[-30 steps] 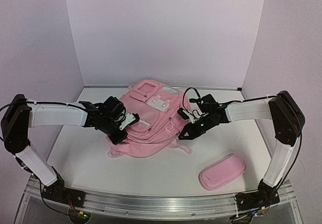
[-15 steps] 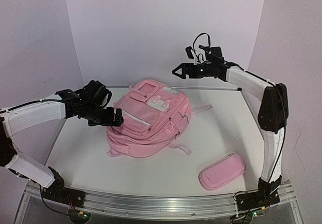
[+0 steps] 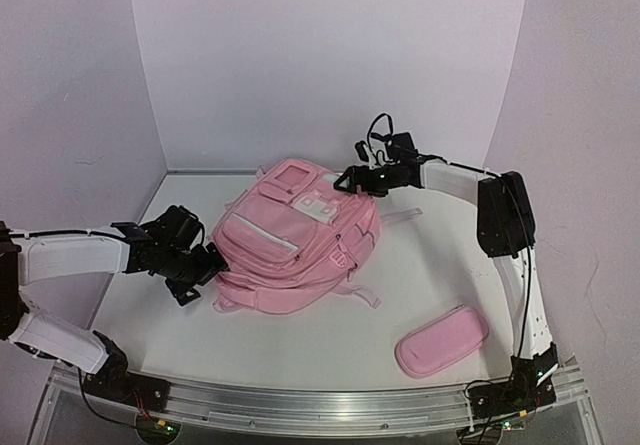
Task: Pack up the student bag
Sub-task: Adjust the student bag at the center of the board.
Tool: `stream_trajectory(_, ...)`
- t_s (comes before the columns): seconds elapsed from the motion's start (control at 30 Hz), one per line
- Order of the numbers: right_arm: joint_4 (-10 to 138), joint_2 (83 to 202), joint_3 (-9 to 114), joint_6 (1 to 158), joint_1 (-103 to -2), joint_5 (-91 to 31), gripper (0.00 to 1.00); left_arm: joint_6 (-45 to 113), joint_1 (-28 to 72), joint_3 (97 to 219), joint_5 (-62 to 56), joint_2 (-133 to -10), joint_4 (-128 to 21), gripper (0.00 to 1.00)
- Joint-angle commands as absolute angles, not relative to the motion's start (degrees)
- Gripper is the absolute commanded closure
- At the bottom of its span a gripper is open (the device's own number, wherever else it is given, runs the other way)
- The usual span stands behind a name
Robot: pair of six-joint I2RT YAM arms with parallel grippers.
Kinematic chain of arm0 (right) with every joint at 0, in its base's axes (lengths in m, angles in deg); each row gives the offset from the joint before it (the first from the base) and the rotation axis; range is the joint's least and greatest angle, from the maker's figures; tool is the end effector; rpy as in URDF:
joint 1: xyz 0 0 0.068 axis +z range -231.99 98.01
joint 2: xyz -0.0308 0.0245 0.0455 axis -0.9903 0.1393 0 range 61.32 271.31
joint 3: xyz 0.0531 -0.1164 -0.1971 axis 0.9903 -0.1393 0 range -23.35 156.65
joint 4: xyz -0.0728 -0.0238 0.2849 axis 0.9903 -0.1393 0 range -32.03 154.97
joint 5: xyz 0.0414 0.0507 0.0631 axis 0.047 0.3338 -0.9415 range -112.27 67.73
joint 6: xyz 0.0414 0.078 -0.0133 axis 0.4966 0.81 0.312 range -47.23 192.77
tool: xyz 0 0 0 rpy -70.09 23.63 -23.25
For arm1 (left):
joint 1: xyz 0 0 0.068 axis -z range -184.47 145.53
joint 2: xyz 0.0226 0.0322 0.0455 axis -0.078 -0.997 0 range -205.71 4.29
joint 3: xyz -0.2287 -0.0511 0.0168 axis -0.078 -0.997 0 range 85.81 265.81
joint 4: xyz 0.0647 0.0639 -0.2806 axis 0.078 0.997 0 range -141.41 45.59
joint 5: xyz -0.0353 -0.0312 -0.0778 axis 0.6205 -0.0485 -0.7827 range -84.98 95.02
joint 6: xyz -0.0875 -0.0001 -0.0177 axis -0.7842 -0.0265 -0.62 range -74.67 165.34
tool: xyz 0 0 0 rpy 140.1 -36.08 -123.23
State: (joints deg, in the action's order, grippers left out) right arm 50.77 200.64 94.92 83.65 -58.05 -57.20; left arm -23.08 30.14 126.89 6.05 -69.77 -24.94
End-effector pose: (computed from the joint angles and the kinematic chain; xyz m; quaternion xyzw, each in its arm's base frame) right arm 0.5184 0.2800 0.1349 -0.2335 0.8259 0.3856 0.3388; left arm 0.2514 -0.1717 0.0949 -0.2827 0.9223 -0.2008 0.1707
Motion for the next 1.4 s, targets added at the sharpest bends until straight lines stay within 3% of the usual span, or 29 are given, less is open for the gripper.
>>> stream_trajectory(0.0, 49.24, 199.43, 89.48, 87.44, -57.30, -65.62, 0.18, -26.67, 29.15, 124.25, 5.80, -70.30, -38.80, 0.08)
stream_trajectory(0.13, 49.24, 197.14, 84.76, 88.21, -57.28, -68.34, 0.39, -22.05, 28.24, 128.62, 5.03, -77.30, -43.12, 0.13)
stream_trajectory(0.2, 49.23, 196.03, 84.19, 88.26, -57.29, -68.66, 0.54, -21.35, 27.55, 132.04, 1.24, -82.60, -43.31, 0.23)
stream_trajectory(0.27, 49.23, 194.88, 84.39, 88.37, -57.24, -68.94, 0.71, -20.79, 26.62, 136.50, -1.53, -86.96, -43.00, 0.39)
stream_trajectory(0.33, 49.23, 193.63, 85.29, 88.73, -57.40, -69.48, 0.91, -17.78, 26.38, 141.31, -3.77, -89.75, -42.34, 0.70)
stream_trajectory(0.4, 49.23, 192.18, 86.43, 88.80, -57.77, -69.64, 1.00, -14.55, 26.38, 146.25, -3.69, -90.61, -39.65, 0.97)
stream_trajectory(0.43, 49.29, 191.50, 87.29, 88.93, -57.98, -69.59, 1.00, -12.63, 26.38, 148.97, -2.77, -90.35, -37.99, 0.99)
stream_trajectory(0.7, 49.99, 186.71, 99.90, 91.16, -61.02, -67.69, 1.00, 10.36, 26.38, 175.94, 3.23, -88.29, -30.54, 1.00)
stream_trajectory(1.0, 58.19, 183.64, 113.62, 97.23, -63.95, -62.92, 1.00, 23.61, 26.39, 193.74, 2.39, -91.98, -31.69, 1.00)
stream_trajectory(1.2, 60.93, 179.36, 112.48, 97.92, -64.32, -61.41, 1.00, 24.07, 26.41, 196.74, 0.97, -94.74, -33.32, 1.00)
stream_trajectory(1.37, 60.71, 174.14, 99.65, 95.76, -64.44, -62.05, 1.00, 19.40, 26.46, 190.09, -2.94, -93.27, -33.16, 1.00)
